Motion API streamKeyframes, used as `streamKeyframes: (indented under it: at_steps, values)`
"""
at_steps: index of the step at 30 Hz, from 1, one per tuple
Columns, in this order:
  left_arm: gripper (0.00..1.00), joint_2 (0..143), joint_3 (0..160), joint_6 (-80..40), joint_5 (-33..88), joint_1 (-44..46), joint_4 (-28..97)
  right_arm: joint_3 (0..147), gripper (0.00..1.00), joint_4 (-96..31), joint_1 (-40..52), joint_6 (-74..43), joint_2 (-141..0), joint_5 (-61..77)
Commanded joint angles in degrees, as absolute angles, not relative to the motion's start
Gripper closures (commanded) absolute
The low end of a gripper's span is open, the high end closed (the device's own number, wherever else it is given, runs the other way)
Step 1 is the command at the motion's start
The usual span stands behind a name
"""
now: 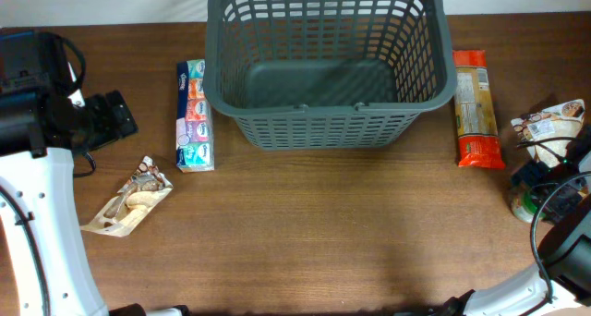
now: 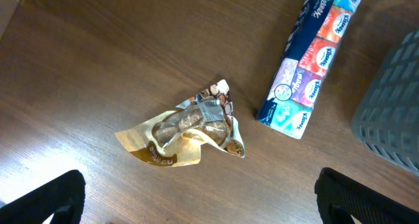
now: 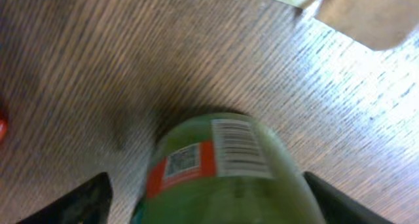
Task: Pack container
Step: 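Close the right gripper around the green-lidded jar, then lift the jar with the right gripper and carry it over the basket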
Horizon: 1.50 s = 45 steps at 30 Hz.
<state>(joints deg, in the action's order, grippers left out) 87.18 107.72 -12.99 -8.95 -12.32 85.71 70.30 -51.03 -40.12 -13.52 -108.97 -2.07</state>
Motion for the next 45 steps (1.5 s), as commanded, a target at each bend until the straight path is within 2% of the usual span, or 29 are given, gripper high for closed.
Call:
streamKeyframes:
  at_steps: [1, 3, 8, 13, 14, 15, 16, 22, 26, 31, 37, 45]
  values:
    - [0.00, 86.70, 107.66, -12.29, -8.78, -12.53, 85.78, 70.02, 0.21, -50.94, -39.77, -13.76, -109.27, -1.74]
    - [0.00, 86.67, 107.66, -12.27, -8.78, -12.53, 85.78, 70.02, 0.22, -50.96, -39.77, -13.76, -109.27, -1.74]
    - [0.00, 86.67, 107.66, -12.29, -8.78, -12.53, 85.78, 70.02, 0.47, -51.16, -39.77, -13.76, -109.27, -1.80]
    - [0.00, 86.67, 107.66, -12.27, -8.80, -12.53, 85.78, 70.02, 0.65, -51.53, -39.77, -13.82, -109.27, -1.98]
    - [0.00, 86.67, 107.66, -12.27, -8.80, -12.53, 85.78, 70.02, 0.71, -51.59, -39.77, -13.93, -109.27, -2.02]
    - [0.00, 86.70, 107.66, -12.27, -8.80, -12.53, 85.78, 70.02, 0.81, -51.66, -39.77, -13.91, -109.27, -2.02]
    - [0.01, 86.67, 107.66, -12.27, -8.78, -12.53, 85.78, 70.02, 0.96, -51.75, -39.77, -13.93, -109.27, -2.02]
    - [0.00, 86.67, 107.66, -12.27, -8.80, -12.53, 85.76, 70.76, 0.96, -52.12, -39.77, -13.96, -109.01, -1.98]
    - [0.00, 86.70, 107.66, -12.27, -8.80, -12.53, 85.69, 76.36, 0.96, -56.16, -39.77, -14.28, -107.53, -1.98]
    - [0.00, 86.67, 107.66, -12.29, -8.80, -12.53, 85.49, 91.13, 0.96, -65.60, -39.75, -17.08, -104.75, -1.85]
    - [0.01, 86.67, 107.66, -12.27, -8.80, -12.53, 85.49, 115.94, 0.96, -78.08, -39.38, -17.19, -104.05, 6.37]
    - [0.00, 86.67, 107.66, -12.29, -8.78, -12.53, 84.40, 139.52, 0.96, -80.77, -31.57, -19.22, -102.76, 18.02]
